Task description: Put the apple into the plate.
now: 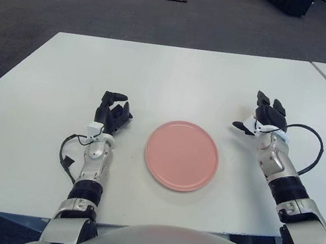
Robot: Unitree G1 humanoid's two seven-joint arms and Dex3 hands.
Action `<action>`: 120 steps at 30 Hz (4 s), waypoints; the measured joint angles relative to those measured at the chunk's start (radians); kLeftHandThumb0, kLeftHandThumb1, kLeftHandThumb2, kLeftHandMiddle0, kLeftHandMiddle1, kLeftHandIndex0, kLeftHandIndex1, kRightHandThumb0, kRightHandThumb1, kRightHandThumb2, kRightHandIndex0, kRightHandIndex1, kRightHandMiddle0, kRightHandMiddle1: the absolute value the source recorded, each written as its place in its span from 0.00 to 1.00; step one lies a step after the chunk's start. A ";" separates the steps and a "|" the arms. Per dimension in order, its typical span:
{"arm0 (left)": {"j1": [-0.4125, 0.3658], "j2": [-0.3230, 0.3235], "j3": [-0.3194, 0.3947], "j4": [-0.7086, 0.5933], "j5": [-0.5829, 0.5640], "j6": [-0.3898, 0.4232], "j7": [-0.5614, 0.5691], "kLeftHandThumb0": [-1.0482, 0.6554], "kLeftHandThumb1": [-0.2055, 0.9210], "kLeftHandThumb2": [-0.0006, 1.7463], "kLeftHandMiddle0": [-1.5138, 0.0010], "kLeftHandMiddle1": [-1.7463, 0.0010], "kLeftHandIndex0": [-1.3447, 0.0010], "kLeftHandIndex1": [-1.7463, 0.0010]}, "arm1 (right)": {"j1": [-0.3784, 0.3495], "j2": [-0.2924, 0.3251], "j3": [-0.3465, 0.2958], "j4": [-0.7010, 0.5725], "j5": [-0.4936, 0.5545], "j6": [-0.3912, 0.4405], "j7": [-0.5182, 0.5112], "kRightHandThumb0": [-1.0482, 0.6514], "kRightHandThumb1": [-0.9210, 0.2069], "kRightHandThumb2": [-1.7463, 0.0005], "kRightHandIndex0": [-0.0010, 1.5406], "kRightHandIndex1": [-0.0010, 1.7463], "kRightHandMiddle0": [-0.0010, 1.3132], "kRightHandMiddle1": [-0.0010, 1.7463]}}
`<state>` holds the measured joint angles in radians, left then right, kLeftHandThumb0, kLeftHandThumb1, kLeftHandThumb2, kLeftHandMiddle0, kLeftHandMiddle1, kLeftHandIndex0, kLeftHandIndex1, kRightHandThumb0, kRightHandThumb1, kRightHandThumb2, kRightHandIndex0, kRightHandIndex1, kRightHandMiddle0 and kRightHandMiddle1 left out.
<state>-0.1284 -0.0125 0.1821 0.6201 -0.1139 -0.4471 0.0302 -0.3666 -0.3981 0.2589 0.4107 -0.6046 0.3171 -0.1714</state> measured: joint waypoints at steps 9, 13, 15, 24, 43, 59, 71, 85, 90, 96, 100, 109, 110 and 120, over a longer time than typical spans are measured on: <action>-0.003 -0.002 0.005 0.003 -0.001 -0.001 0.000 0.39 0.81 0.47 0.49 0.00 0.76 0.00 | -0.028 -0.011 -0.072 0.111 0.045 -0.041 0.000 0.07 0.24 0.74 0.00 0.00 0.00 0.01; -0.001 0.000 0.007 -0.001 -0.001 -0.001 0.000 0.39 0.81 0.47 0.49 0.00 0.76 0.00 | -0.031 -0.023 -0.090 0.145 0.049 -0.018 0.004 0.05 0.22 0.74 0.00 0.00 0.00 0.02; 0.001 0.001 0.007 -0.003 0.000 -0.001 0.000 0.39 0.81 0.47 0.49 0.00 0.76 0.00 | -0.029 -0.026 -0.096 0.156 0.049 0.004 0.009 0.04 0.20 0.76 0.00 0.00 0.00 0.01; 0.010 0.009 0.002 -0.015 0.007 0.010 0.001 0.39 0.80 0.48 0.48 0.00 0.76 0.00 | -0.047 -0.030 -0.106 0.171 0.047 0.073 0.015 0.01 0.11 0.83 0.00 0.00 0.00 0.00; 0.013 0.007 0.003 -0.020 0.003 0.006 0.000 0.39 0.82 0.47 0.52 0.00 0.77 0.00 | -0.140 -0.033 -0.104 0.316 0.049 0.062 0.012 0.01 0.07 0.85 0.00 0.00 0.01 0.00; 0.017 0.008 0.002 -0.025 0.006 0.010 0.004 0.40 0.83 0.45 0.53 0.00 0.77 0.00 | -0.242 -0.006 -0.070 0.530 0.074 -0.054 -0.045 0.02 0.04 0.90 0.00 0.00 0.00 0.08; 0.018 0.007 0.001 -0.027 0.007 0.010 0.008 0.40 0.84 0.45 0.52 0.00 0.77 0.00 | -0.296 0.017 -0.046 0.636 0.076 -0.100 -0.073 0.17 0.31 0.64 0.00 0.09 0.00 0.32; 0.023 0.007 0.000 -0.036 0.009 0.018 0.017 0.40 0.84 0.45 0.52 0.00 0.78 0.00 | -0.322 0.028 -0.033 0.696 0.082 -0.153 -0.095 0.44 0.60 0.33 0.00 0.79 0.06 0.94; 0.026 0.007 -0.001 -0.041 0.008 0.023 0.017 0.40 0.84 0.45 0.52 0.00 0.78 0.00 | -0.326 0.034 -0.032 0.704 0.082 -0.152 -0.108 0.42 0.47 0.37 0.00 0.94 0.21 0.98; 0.029 0.006 0.000 -0.046 0.005 0.024 0.017 0.40 0.84 0.45 0.52 0.00 0.78 0.00 | -0.332 0.036 -0.026 0.716 0.082 -0.158 -0.118 0.58 0.46 0.32 0.21 0.97 0.37 1.00; 0.029 0.007 0.000 -0.046 0.004 0.024 0.017 0.40 0.84 0.45 0.52 0.00 0.77 0.00 | -0.333 0.037 -0.021 0.721 0.082 -0.166 -0.132 0.61 0.55 0.25 0.33 0.95 0.41 1.00; 0.029 0.008 0.000 -0.045 0.005 0.023 0.017 0.40 0.83 0.46 0.52 0.00 0.77 0.00 | -0.326 0.061 -0.076 0.709 0.135 -0.162 -0.216 0.62 0.73 0.15 0.55 0.85 0.45 1.00; 0.029 0.008 0.000 -0.044 0.005 0.022 0.017 0.40 0.83 0.46 0.52 0.00 0.77 0.00 | -0.324 0.066 -0.085 0.708 0.146 -0.165 -0.226 0.62 0.73 0.14 0.55 0.87 0.44 1.00; 0.026 0.006 0.001 -0.040 0.003 0.011 0.016 0.40 0.83 0.45 0.52 0.00 0.77 0.00 | -0.287 0.079 -0.111 0.693 0.172 -0.255 -0.304 0.62 0.75 0.10 0.54 0.94 0.43 1.00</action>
<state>-0.1025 -0.0061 0.1826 0.5803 -0.1110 -0.4364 0.0463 -0.6538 -0.3194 0.1480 1.1032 -0.4330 0.0619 -0.4758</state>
